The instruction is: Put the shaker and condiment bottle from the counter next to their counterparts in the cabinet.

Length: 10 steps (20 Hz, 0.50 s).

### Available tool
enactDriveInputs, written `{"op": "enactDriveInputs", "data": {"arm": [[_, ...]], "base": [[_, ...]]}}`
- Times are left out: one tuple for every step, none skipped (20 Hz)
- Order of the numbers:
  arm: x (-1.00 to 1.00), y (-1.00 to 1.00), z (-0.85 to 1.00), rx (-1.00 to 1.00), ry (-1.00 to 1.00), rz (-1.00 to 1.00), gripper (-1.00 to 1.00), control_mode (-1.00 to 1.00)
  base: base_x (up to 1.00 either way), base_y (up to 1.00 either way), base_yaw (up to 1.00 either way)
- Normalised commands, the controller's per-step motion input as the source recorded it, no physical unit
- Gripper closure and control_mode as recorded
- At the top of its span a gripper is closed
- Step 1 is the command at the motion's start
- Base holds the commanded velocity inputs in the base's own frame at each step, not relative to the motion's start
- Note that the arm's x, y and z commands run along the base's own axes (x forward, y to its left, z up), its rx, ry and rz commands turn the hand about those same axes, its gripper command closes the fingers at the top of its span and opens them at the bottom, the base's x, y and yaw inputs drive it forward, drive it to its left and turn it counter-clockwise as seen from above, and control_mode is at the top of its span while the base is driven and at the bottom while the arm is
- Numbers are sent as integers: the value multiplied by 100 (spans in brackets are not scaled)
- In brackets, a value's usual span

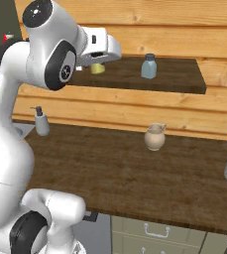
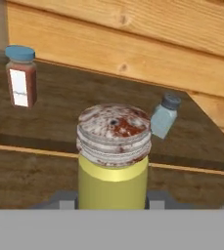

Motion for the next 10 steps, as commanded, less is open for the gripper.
{"op": "enactDriveInputs", "data": {"arm": [[80, -5, -22, 0, 0, 20, 100, -100], [74, -16, -34, 0, 0, 17, 100, -100], [66, -17, -46, 0, 0, 6, 100, -100], [74, -4, -52, 0, 0, 0, 100, -100], [76, -6, -51, 0, 0, 0, 100, -100], [85, -1, -50, 0, 0, 0, 100, -100], [85, -1, -50, 0, 0, -4, 100, -100], [75, 0, -54, -1, 0, -8, 100, -100], [51, 0, -51, -5, 0, -5, 100, -100], [0, 0, -44, -4, 2, 0, 100, -100]], "base": [[0, 0, 0], [0, 0, 0], [0, 0, 0], [0, 0, 0], [0, 0, 0], [0, 0, 0], [0, 0, 0], [0, 0, 0], [0, 0, 0], [0, 0, 0]]}}
